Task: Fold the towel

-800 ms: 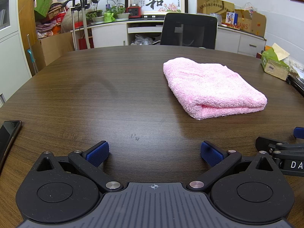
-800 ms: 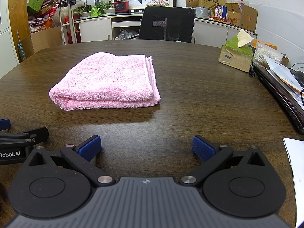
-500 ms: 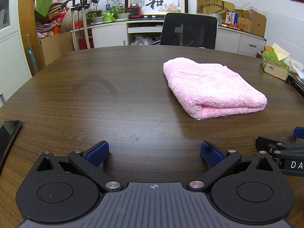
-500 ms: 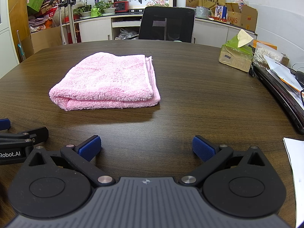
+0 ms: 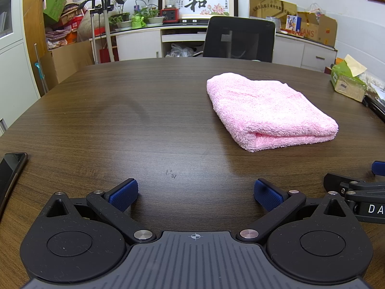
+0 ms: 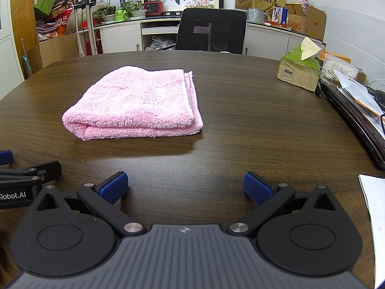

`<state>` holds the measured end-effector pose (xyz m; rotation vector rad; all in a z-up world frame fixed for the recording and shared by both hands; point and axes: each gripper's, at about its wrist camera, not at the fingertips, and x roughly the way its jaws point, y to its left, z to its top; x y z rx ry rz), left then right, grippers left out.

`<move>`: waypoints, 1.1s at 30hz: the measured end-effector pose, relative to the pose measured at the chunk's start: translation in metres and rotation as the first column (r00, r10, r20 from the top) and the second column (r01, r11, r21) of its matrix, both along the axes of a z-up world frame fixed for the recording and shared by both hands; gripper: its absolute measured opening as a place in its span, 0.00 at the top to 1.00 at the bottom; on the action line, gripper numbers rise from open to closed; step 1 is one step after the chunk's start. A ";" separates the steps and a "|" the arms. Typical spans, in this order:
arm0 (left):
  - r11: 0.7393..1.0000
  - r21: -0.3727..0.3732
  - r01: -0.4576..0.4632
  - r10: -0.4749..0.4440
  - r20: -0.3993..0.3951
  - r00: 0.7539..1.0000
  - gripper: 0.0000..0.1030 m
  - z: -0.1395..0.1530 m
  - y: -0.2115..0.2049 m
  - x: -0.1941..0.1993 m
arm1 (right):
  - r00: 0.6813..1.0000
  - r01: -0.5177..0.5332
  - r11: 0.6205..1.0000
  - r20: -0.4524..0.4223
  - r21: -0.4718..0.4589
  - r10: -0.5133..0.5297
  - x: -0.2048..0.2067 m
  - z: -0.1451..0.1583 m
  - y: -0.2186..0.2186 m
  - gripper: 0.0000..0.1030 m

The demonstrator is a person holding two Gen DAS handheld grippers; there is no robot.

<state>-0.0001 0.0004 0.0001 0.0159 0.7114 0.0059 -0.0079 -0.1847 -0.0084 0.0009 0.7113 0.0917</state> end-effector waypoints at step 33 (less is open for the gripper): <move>0.998 0.000 -0.063 0.063 0.003 0.998 0.00 0.002 0.017 0.003 | 1.000 0.000 1.000 0.000 0.000 0.000 0.000 0.001 0.001 0.00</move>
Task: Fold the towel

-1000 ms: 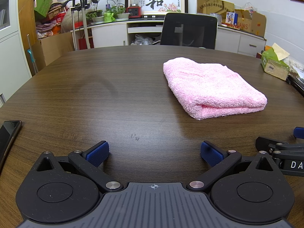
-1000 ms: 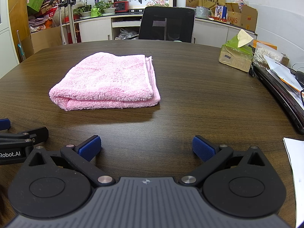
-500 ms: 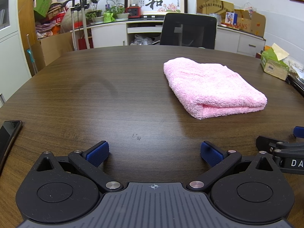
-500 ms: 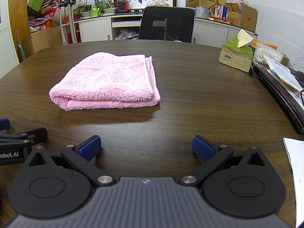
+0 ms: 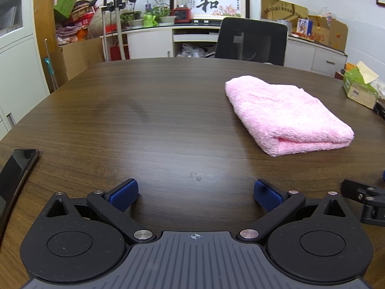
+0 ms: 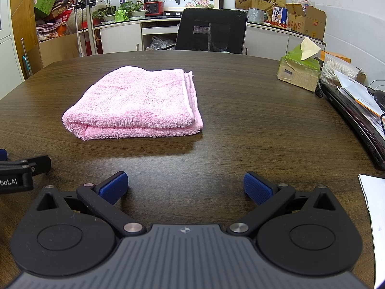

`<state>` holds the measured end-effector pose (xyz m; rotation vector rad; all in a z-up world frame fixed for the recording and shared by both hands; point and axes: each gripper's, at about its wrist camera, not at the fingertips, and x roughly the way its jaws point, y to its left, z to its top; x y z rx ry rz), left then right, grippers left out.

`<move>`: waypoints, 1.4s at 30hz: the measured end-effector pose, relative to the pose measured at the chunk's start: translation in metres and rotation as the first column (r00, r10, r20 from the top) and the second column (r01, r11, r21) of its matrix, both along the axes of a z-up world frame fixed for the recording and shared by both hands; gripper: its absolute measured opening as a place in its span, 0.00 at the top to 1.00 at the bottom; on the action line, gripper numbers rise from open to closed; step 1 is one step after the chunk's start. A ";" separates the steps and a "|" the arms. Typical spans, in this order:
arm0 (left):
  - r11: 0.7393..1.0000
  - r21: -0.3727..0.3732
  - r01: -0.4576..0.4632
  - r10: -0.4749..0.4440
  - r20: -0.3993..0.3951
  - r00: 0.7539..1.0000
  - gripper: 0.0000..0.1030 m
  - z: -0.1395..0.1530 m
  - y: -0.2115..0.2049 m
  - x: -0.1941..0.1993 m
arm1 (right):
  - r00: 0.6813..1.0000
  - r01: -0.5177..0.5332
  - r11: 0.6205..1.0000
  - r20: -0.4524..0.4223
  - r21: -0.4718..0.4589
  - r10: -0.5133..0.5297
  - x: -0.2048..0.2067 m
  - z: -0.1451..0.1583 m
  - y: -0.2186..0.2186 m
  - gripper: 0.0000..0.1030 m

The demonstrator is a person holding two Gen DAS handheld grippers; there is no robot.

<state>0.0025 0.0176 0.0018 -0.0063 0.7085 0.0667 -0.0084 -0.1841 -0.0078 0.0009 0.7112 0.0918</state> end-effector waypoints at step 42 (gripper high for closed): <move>0.993 -0.001 -0.122 0.122 0.006 0.993 0.00 0.000 0.078 0.019 | 0.985 0.175 0.985 0.003 -0.001 -0.175 0.010 -0.001 -0.042 0.00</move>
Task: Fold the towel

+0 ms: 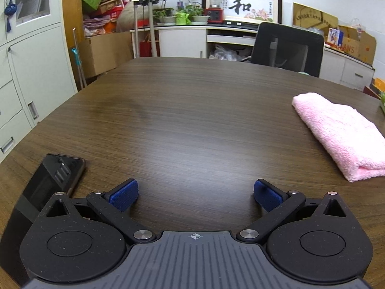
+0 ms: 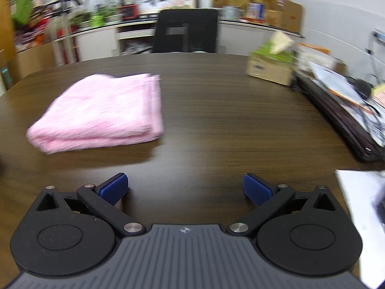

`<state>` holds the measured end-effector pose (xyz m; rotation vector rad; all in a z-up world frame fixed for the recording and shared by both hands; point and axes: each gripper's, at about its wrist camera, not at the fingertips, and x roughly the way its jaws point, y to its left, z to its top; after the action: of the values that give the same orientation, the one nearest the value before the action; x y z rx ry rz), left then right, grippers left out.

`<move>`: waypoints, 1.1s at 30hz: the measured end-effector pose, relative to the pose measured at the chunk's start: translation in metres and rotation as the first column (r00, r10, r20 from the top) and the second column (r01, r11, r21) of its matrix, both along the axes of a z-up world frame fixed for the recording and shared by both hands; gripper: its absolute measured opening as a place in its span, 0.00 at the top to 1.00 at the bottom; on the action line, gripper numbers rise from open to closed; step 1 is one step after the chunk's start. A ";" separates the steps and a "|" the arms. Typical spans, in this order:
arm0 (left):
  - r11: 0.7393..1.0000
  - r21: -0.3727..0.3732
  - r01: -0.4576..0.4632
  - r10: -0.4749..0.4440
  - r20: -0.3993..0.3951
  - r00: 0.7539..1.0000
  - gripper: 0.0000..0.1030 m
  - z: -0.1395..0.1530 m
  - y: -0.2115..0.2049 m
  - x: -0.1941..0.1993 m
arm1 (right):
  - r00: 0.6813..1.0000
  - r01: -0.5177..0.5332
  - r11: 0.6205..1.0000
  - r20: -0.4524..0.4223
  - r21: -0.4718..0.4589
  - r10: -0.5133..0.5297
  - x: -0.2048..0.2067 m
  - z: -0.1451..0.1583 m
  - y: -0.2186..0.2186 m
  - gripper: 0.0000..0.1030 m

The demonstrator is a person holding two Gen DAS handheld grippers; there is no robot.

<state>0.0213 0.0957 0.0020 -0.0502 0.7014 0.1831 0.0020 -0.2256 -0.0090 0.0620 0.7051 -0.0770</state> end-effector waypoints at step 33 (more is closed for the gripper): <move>1.000 0.000 -0.007 0.007 0.002 1.000 0.00 0.000 0.023 0.000 | 0.997 0.077 0.997 -0.004 -0.004 -0.077 -0.003 -0.010 -0.092 0.00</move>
<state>0.0213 0.1189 0.0024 -0.0528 0.6993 0.1899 -0.0006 -0.3178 -0.0193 0.0854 0.7070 -0.1519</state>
